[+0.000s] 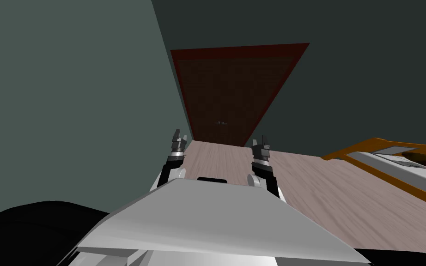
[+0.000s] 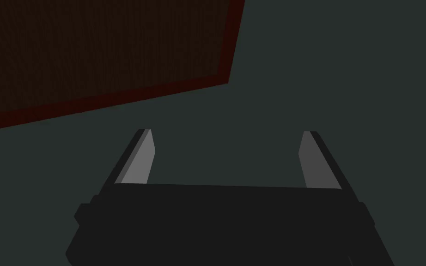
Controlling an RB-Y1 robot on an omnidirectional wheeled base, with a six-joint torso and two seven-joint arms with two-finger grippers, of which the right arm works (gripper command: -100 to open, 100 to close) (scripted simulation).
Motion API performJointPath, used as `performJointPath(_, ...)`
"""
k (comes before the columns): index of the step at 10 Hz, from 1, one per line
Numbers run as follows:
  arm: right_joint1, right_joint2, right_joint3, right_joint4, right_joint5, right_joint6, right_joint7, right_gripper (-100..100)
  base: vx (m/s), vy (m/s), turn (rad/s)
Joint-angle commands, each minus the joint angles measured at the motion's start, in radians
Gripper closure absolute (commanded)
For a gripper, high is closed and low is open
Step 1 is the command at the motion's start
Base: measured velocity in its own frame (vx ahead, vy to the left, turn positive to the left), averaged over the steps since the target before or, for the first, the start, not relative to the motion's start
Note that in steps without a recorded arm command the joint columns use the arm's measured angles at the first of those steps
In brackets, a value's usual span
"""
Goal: Pull the door open
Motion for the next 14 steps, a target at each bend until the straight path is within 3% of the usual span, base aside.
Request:
performJointPath(1, -0.009, -0.009, -0.004, 0.032, 0.003, -0.01, -0.009, -100, 0.119, 0.025, 0.003)
performJointPath(14, -0.077, -0.062, -0.031, 0.276, 0.026, -0.086, -0.079, -100, 0.136, 0.021, 0.012)
